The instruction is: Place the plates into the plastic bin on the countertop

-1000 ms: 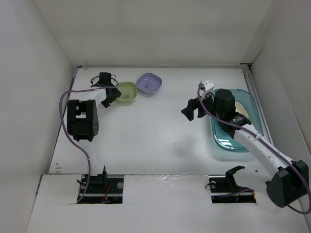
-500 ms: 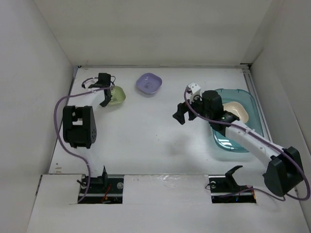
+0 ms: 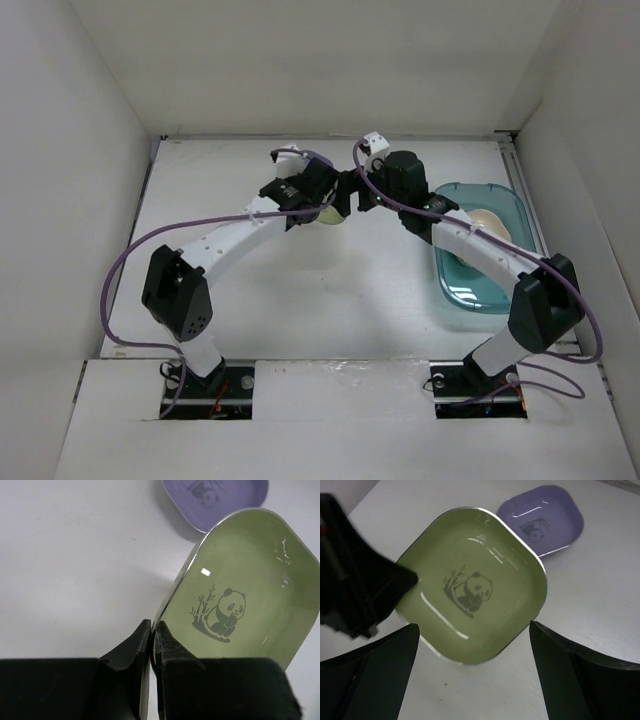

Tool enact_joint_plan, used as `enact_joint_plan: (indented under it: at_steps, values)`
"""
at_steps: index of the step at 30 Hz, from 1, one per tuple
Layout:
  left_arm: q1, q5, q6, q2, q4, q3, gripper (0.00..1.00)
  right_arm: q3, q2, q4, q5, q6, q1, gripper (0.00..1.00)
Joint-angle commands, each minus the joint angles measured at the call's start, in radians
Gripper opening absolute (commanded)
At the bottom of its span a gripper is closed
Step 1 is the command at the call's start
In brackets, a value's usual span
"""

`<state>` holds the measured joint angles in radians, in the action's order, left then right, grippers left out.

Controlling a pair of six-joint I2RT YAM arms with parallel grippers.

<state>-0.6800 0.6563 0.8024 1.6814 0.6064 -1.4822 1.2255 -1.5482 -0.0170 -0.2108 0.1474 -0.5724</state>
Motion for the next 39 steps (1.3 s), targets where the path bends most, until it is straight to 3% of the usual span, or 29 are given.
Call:
enact_joint_plan:
  at_steps: [1,7,12,15,16,17,18,19,21,22,24,25,26,34,39]
  values:
    - [-0.064,0.105,0.060,-0.015,0.102,-0.096,0.00,0.026,-0.009,0.042,0.111,0.060,0.031,0.95]
    - [-0.167,0.152,0.101,-0.035,0.139,-0.168,0.00,-0.014,-0.020,0.042,0.142,0.100,0.057,0.94]
    - [-0.176,0.178,0.135,-0.048,0.142,-0.178,0.00,-0.082,-0.009,0.042,0.198,0.139,0.071,0.93]
    - [-0.188,0.201,0.144,-0.078,0.113,-0.145,0.00,-0.150,0.011,0.042,0.186,0.171,0.097,0.84]
    - [-0.188,0.201,0.132,-0.092,0.090,-0.135,0.00,-0.162,0.011,0.076,0.171,0.182,0.112,0.64]
    - [-0.188,0.171,0.111,-0.106,0.057,-0.100,0.00,-0.175,0.011,0.097,0.148,0.191,0.112,0.52]
    - [-0.188,0.152,0.050,-0.106,0.015,-0.083,0.00,-0.185,0.011,0.113,0.095,0.192,0.126,0.24]
    - [-0.188,0.134,0.028,-0.120,-0.056,-0.067,0.00,-0.195,0.011,0.123,0.074,0.207,0.138,0.05]
    - [-0.188,0.097,0.000,-0.129,-0.111,-0.041,0.00,-0.195,0.020,0.134,0.027,0.218,0.149,0.00]
    - [-0.188,0.085,-0.029,-0.129,-0.155,-0.027,0.06,-0.195,0.020,0.134,0.027,0.218,0.161,0.00]
    - [-0.188,0.057,-0.040,-0.129,-0.181,-0.027,0.35,-0.216,0.072,0.134,0.027,0.227,0.181,0.00]
    - [-0.188,0.057,-0.058,-0.129,-0.197,-0.027,0.56,-0.228,0.094,0.134,0.027,0.227,0.215,0.00]
    - [-0.188,0.043,-0.058,-0.129,-0.212,-0.027,0.99,-0.254,0.118,0.134,0.037,0.227,0.235,0.00]
    - [0.000,-0.066,-0.045,-0.065,-0.160,-0.104,1.00,-0.388,0.468,-0.118,0.230,0.283,0.520,0.00]
    - [0.095,-0.084,-0.095,-0.020,-0.229,-0.075,1.00,-0.408,0.638,-0.349,0.520,0.369,0.663,0.00]
